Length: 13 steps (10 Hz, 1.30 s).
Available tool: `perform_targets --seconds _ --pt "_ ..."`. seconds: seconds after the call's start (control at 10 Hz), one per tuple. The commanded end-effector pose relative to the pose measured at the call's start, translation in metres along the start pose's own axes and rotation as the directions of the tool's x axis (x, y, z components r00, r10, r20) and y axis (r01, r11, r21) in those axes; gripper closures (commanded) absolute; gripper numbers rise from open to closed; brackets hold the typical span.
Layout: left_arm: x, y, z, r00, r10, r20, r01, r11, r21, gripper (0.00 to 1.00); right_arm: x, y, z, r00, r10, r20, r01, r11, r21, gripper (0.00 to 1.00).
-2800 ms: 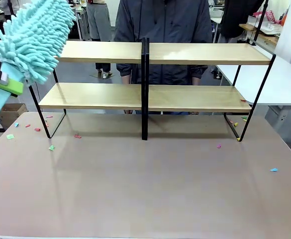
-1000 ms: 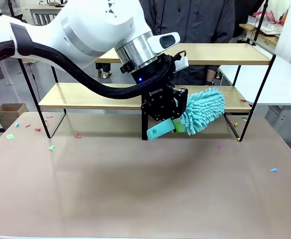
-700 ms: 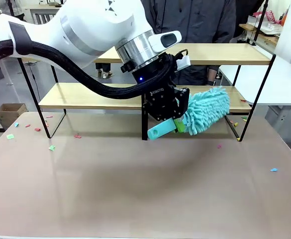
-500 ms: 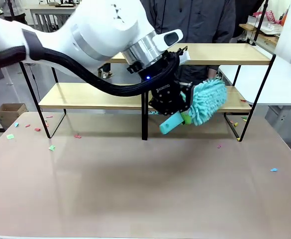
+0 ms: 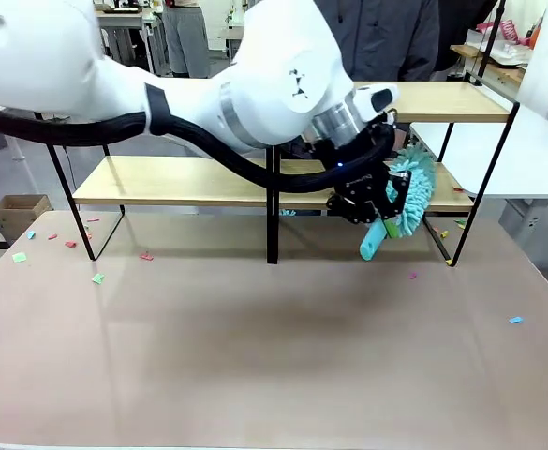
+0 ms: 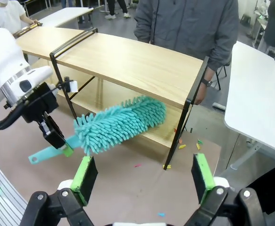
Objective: Clean the shelves.
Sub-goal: Clean another randomly selected level of the Shelf with the Duster.
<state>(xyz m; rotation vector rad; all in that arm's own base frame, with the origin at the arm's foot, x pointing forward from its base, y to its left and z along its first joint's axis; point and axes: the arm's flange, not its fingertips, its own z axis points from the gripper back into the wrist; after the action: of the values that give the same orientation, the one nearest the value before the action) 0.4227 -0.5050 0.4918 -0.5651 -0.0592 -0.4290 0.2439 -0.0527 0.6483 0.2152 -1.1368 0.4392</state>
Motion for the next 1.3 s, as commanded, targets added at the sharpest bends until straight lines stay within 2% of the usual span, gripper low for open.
perform_targets --seconds 0.0,0.1,0.3,0.6,0.7,0.9,1.0,1.2 --pt "0.03 -0.017 -0.007 1.0 0.03 0.001 -0.03 0.999 0.045 0.87 0.0 -0.002 0.0 1.0 0.009 0.005 -0.009 1.0 0.001 0.0" --pt "0.04 -0.021 -0.012 0.998 0.05 0.028 -0.051 0.997 0.055 0.87 0.0 -0.002 0.0 1.0 0.009 0.005 -0.009 1.0 0.001 0.0" --pt "0.051 -0.028 -0.02 0.999 0.043 0.008 -0.044 0.997 0.056 0.87 0.0 -0.002 0.0 1.0 0.009 0.005 -0.009 1.0 0.001 0.0" --pt "0.053 -0.043 -0.035 0.993 -0.044 -0.106 0.052 0.997 0.065 0.87 0.0 -0.002 0.0 1.0 0.009 0.005 -0.009 1.0 0.001 0.0" --pt "0.05 -0.046 -0.033 0.991 -0.097 -0.095 0.099 0.995 0.013 0.87 0.0 -0.002 0.0 1.0 0.009 0.005 -0.009 1.0 0.001 0.0" --pt "0.05 -0.044 -0.025 0.991 -0.117 -0.059 0.112 0.991 -0.077 0.87 0.0 -0.002 0.0 1.0 0.009 0.005 -0.009 1.0 0.001 0.0" --pt "0.049 -0.041 -0.022 0.992 -0.113 -0.062 0.107 0.99 -0.097 0.87 0.0 -0.002 0.0 1.0 0.009 0.005 -0.009 1.0 0.001 0.0" --pt "0.049 -0.037 -0.017 0.995 -0.09 -0.048 0.087 0.994 -0.066 0.87 0.0 -0.002 0.0 1.0 0.009 0.005 -0.009 1.0 0.001 0.0"
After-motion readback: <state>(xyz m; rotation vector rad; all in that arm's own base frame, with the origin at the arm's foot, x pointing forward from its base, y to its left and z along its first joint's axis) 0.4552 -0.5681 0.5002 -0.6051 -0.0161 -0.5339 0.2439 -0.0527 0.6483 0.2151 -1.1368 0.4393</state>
